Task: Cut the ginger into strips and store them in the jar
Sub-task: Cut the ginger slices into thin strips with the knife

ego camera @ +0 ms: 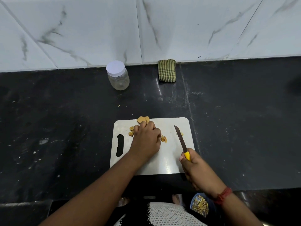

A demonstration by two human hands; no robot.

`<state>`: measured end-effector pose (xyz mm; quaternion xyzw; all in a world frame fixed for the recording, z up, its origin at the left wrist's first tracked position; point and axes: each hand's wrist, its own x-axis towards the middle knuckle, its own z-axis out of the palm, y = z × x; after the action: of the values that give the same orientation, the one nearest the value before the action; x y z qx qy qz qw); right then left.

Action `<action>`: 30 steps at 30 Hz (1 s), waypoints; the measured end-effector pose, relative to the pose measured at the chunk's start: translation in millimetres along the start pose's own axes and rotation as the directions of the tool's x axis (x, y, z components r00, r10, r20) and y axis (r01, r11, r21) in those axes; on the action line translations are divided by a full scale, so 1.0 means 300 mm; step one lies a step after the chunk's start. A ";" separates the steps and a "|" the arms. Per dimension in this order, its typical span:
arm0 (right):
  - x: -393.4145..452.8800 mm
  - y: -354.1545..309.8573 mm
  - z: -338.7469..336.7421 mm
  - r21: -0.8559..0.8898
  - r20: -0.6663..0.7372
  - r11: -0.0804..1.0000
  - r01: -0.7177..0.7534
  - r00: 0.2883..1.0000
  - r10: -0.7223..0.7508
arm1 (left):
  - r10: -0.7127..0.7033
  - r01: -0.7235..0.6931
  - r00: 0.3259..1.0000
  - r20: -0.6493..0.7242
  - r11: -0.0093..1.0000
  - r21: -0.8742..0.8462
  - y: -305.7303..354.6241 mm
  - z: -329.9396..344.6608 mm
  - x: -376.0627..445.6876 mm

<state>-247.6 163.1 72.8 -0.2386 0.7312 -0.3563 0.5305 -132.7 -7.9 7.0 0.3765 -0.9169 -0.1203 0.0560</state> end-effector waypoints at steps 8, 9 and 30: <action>0.002 -0.012 -0.006 0.011 0.006 1.000 0.011 1.000 -0.011 | 0.126 -0.120 0.991 -0.054 0.987 0.108 -0.026 0.015 -0.008; 0.001 -0.012 -0.006 0.012 0.009 1.000 0.013 1.000 -0.013 | 0.144 -0.134 0.986 -0.078 0.983 0.126 -0.031 0.024 -0.010; -0.032 0.009 -0.115 0.089 -0.156 0.995 0.046 0.987 -0.032 | 0.217 -0.216 0.976 -0.031 0.976 0.034 0.189 0.081 0.125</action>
<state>-277.0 181.1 82.7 -0.2001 0.7479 -0.4173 0.4758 -202.3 9.0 -1.1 0.2774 -0.9530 -0.0931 0.0789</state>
